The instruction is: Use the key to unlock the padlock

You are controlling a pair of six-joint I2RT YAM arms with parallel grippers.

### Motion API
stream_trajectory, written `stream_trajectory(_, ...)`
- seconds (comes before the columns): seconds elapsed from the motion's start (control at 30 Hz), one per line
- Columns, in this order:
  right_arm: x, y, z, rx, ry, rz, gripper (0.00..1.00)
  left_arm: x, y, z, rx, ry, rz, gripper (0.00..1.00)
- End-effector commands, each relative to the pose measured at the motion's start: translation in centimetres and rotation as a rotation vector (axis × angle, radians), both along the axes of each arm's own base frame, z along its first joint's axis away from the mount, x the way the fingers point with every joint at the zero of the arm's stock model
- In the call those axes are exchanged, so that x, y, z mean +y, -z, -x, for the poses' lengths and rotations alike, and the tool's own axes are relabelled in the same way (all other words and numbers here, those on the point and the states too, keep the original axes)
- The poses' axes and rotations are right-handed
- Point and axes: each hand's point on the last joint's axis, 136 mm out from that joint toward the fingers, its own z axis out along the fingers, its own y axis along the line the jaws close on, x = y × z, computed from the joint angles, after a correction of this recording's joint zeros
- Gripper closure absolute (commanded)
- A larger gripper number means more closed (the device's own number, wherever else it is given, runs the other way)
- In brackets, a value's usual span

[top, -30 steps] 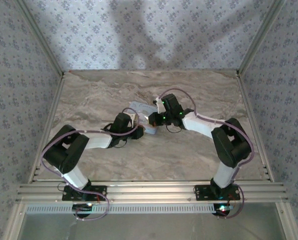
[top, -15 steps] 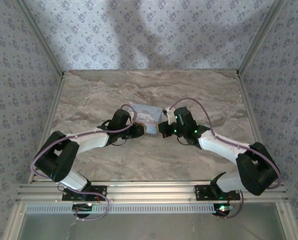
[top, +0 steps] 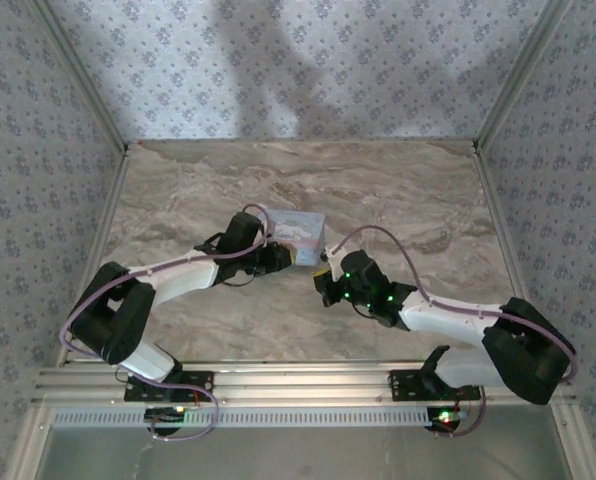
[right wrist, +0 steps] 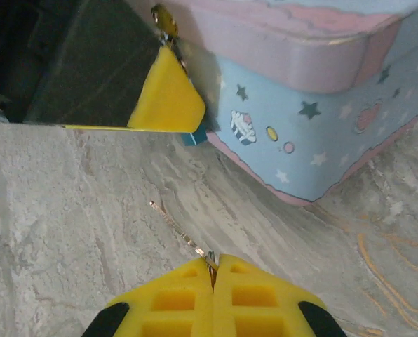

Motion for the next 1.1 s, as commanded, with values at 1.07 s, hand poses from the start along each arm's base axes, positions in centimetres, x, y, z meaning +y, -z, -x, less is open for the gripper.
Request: stream_trajectory(1.07,2.6,2.5,-2.9,-0.029,0.154,-0.056,1.0,-1.7,-2.8,-0.7,0.011,-0.019,0.1,0.86)
